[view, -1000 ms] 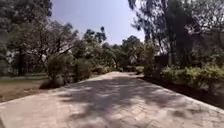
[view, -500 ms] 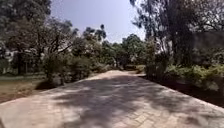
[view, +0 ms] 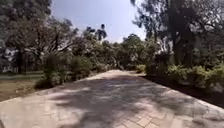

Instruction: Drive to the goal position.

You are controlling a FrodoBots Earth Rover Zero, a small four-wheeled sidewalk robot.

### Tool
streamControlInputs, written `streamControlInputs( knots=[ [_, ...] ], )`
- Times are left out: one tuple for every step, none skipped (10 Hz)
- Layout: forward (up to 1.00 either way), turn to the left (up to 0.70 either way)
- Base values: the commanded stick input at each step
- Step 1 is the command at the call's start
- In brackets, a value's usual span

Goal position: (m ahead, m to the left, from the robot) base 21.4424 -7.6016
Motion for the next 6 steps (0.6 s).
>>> streamControlInputs(
  knots=[
    [0.5,0.0],
    [0.5,0.0],
    [0.5,0.0],
    [0.5,0.0],
    [0.5,0.0],
    [0.5,0.0]
  ],
)
